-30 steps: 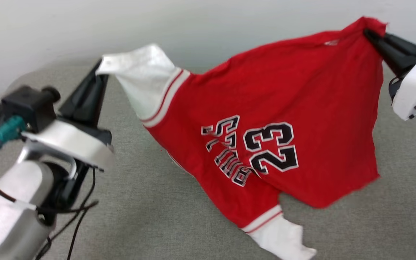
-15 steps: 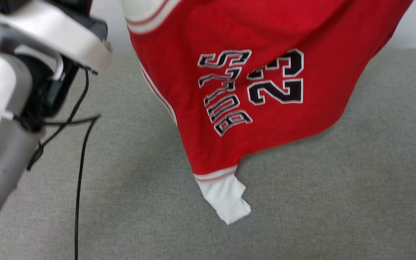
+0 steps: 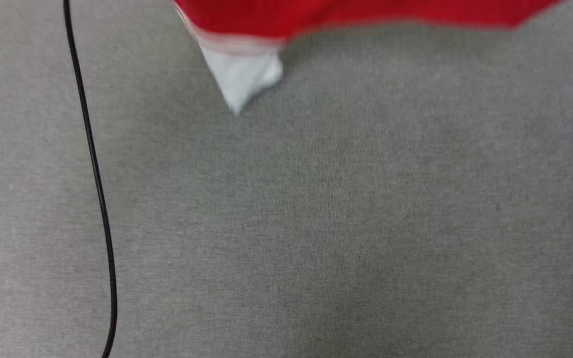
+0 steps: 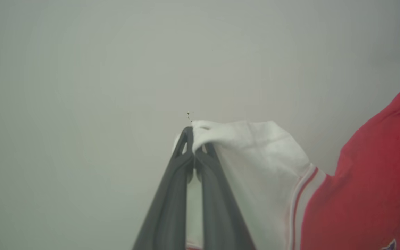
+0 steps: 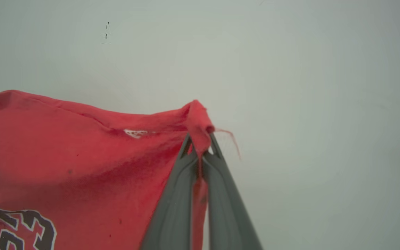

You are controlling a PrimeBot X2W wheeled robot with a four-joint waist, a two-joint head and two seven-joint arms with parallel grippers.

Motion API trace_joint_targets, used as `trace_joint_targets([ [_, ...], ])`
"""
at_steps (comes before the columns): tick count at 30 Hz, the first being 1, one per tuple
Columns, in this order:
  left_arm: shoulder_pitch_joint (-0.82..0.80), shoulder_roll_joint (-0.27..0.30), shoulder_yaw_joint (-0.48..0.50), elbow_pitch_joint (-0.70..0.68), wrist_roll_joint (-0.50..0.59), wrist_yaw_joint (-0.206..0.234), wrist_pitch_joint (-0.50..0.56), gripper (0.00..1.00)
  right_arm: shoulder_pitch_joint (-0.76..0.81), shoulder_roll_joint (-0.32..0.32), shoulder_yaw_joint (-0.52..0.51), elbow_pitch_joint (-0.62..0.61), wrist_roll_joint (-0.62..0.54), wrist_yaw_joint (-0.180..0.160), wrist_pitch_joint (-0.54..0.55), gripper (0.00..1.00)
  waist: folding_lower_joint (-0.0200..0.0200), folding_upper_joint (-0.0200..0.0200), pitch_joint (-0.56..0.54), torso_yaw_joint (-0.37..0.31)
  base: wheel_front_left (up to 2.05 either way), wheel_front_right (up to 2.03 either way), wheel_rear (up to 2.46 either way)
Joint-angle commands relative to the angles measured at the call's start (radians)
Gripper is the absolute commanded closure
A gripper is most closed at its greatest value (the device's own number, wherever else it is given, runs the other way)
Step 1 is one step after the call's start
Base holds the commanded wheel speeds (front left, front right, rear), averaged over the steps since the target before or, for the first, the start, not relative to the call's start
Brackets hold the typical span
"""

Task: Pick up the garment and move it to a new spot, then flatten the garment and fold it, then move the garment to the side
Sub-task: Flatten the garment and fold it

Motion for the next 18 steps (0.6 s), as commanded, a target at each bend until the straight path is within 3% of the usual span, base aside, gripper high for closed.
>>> trace_joint_targets([
  [1, -0.056, -0.011, -0.001, 0.024, 0.012, -0.012, -0.008, 1.00, -0.052, 0.017, -0.003, 0.029, -0.010, -0.001, -0.015, 1.00, -0.0002, 0.0000, 0.047, -0.009, 0.00, 0.00, 0.00],
  [10, -0.280, -0.052, -0.019, 0.174, 0.064, -0.047, -0.043, 1.00, -0.282, 0.049, 0.039, 0.205, -0.063, -0.001, -0.114, 1.00, -0.0002, 0.0000, 0.136, -0.013, 0.00, 0.00, 0.00],
  [18, -0.191, -0.060, -0.033, 0.243, 0.051, -0.040, -0.098, 1.00, -0.263, 0.072, 0.140, 0.325, -0.036, -0.001, -0.181, 1.00, -0.0002, 0.0000, 0.174, -0.010, 0.00, 0.00, 0.00],
])
